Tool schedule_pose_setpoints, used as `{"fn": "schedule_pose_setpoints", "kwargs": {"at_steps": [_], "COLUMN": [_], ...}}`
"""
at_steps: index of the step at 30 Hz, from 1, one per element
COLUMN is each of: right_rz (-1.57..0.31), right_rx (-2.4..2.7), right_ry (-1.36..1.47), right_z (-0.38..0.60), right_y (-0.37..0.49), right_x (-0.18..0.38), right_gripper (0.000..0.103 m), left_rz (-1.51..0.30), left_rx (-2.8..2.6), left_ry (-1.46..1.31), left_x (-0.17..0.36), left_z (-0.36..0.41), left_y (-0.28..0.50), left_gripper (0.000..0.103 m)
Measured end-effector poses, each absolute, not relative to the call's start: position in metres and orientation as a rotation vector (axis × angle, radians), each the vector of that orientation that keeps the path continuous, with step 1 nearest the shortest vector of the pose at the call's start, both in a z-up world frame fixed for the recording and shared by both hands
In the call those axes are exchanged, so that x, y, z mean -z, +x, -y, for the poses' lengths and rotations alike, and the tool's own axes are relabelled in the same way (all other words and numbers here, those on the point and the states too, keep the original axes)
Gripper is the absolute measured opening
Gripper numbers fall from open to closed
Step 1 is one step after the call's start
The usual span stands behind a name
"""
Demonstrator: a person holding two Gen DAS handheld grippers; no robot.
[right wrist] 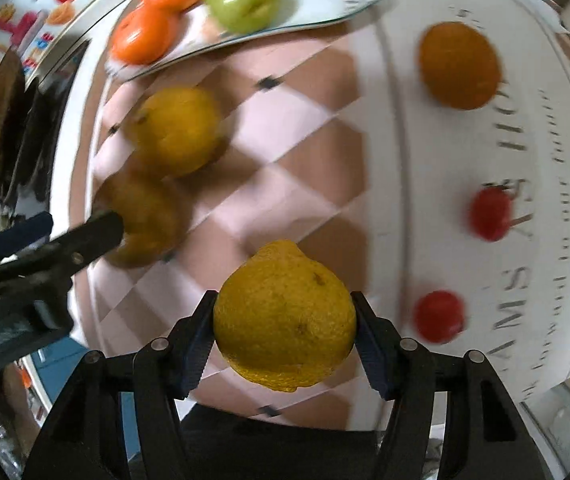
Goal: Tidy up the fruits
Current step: 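Grasp brown pear with left gripper while right gripper grasps a lemon, then set pear with left gripper and lemon with right gripper onto the plate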
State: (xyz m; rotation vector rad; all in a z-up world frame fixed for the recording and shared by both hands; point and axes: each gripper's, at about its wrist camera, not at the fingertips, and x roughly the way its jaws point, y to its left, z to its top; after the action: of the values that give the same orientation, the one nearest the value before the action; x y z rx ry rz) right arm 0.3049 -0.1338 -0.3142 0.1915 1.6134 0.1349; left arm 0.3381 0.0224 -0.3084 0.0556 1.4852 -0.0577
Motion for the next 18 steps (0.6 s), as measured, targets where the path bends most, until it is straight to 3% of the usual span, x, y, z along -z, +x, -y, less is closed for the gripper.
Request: {"fn": "schedule_pose_setpoints", "kwargs": {"at_steps": [3,5,7,8,18], "right_rz": [-1.621,-1.617,-1.61,-1.605,-1.595], "right_rx": [-0.118,-0.118,-0.117,-0.116,-0.118], "right_ry": [0.21,0.219,0.221,0.222,0.244], "right_z": [0.149,0.155,0.159,0.161,0.169], "right_y": [0.309,0.31,0.31,0.312,0.315], "right_x": [0.32,0.323,0.322,0.323,0.323], "right_gripper": [0.066,0.066,0.067,0.067,0.067], "left_rz": [-1.513,-1.503,-1.492,-1.478,-1.487], "left_rx": [0.099,0.113,0.107,0.092,0.07], "left_ry": [0.093,0.113,0.156,0.183,0.113], "left_x": [0.325,0.331,0.336,0.336,0.337], "left_z": [-0.001,0.008,0.016,0.017,-0.005], "left_y": [0.346,0.349,0.349,0.349,0.323], "left_gripper": [0.098,0.092,0.066,0.063,0.062]}}
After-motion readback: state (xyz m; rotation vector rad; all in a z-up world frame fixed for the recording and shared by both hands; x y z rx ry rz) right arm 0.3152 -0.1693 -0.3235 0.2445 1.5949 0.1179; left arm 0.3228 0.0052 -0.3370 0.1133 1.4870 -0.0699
